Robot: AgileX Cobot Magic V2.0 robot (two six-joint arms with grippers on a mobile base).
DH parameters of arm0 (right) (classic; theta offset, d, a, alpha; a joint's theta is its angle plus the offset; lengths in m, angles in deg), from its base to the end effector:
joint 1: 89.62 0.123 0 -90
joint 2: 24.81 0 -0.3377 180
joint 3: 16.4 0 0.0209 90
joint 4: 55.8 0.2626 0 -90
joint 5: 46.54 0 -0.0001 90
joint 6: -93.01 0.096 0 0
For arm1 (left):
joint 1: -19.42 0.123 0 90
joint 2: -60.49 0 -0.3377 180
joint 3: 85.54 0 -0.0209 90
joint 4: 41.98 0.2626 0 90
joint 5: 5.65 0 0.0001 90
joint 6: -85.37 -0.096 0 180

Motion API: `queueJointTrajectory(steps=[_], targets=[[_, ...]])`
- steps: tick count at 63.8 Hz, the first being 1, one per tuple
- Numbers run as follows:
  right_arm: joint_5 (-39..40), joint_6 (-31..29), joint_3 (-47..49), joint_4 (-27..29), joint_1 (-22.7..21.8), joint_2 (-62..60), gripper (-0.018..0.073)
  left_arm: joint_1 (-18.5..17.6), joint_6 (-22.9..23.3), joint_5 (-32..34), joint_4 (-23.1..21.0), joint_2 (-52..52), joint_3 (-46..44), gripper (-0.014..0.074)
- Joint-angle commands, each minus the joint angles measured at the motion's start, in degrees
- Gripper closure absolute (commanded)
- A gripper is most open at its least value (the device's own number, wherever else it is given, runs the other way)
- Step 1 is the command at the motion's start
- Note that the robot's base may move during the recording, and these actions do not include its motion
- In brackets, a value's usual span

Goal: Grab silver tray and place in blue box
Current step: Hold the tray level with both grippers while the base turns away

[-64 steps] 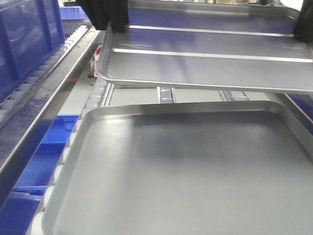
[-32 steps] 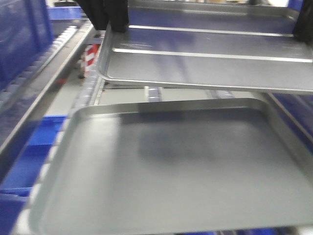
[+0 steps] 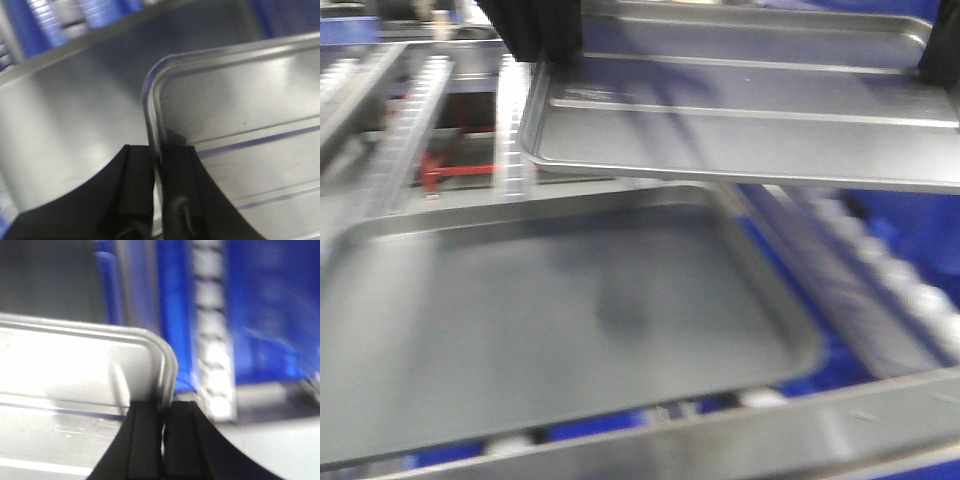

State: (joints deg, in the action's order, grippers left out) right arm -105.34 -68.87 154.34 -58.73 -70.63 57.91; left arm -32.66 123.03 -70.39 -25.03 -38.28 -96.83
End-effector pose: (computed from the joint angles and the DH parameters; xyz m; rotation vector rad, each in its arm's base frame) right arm 0.2540 0.0830 0.3861 -0.0399 2.6379 0.1555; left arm 0.2396 -0.2664 0.4080 0.4024 2.5570 -0.1755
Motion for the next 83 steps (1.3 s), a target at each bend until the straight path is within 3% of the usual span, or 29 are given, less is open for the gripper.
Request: queueJointTrajectory(steps=[1, 83], targets=[[2.0, -1.0, 2.1, -0.1, 0.0, -2.1, 0.0503, -0.7, 0.0, 3.4, 0.5, 2.3, -2.2, 0.0587], [2.0, -1.0, 2.1, -0.1, 0.0, -2.1, 0.0503, -0.7, 0.0, 3.5, 0.5, 2.3, -2.2, 0.0587]])
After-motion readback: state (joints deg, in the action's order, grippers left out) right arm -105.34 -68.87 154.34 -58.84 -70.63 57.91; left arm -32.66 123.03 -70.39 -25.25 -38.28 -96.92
